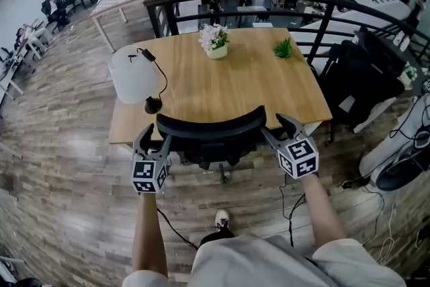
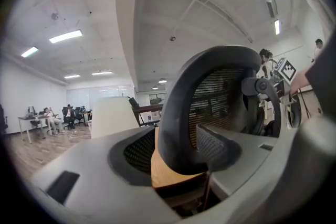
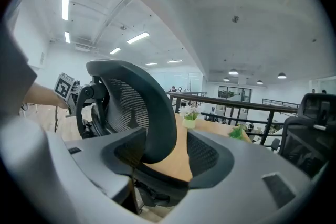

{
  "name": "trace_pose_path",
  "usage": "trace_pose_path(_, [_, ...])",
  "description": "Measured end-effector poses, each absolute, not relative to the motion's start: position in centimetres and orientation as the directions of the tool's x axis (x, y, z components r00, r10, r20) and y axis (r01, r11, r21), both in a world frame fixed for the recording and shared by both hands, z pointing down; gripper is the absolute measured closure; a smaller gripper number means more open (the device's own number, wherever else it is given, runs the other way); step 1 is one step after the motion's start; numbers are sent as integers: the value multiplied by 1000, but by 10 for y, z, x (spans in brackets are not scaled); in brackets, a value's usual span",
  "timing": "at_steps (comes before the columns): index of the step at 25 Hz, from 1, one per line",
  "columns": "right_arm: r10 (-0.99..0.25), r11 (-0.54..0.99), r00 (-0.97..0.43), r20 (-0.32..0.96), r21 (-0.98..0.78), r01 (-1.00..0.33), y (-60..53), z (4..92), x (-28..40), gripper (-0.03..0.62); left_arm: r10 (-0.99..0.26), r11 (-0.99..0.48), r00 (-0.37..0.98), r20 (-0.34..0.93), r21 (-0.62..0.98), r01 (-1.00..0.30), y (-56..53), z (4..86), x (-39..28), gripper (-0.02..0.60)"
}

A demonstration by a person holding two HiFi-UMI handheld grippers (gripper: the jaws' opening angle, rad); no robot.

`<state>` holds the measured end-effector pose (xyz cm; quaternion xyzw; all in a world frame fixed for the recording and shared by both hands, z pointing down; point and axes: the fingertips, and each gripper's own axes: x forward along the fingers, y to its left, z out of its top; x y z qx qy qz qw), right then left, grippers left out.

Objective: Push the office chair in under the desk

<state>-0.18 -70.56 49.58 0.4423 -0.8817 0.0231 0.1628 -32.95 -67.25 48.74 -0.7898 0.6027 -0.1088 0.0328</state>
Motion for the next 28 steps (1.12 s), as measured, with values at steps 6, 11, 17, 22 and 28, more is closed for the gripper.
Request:
trace_pose_path(6, [-773, 604, -561, 295, 74, -794, -666, 490, 31, 359, -961, -252, 233, 149, -124, -960, -631, 493, -323, 304])
trace_pose_path(11, [-780, 592, -552, 294, 59, -804, -624, 492, 58, 384, -953, -278, 254, 165, -139, -950, -586, 495, -299, 307])
trace_pose_path(17, [-774, 589, -553, 309, 33, -807, -569, 499, 78, 391, -941, -322, 299, 157, -149, -935, -525, 492, -262, 322])
trace_pose_path(22, [-756, 625, -588, 287, 52, -779, -524, 483, 77, 392, -942, -326, 306, 135, -162, -931, -474, 479, -239, 332])
trace_pose_path(28, [-758, 638, -614, 221, 54, -768, -477, 457, 76, 398, -936, -351, 336, 109, -182, -919, -425, 466, -201, 345])
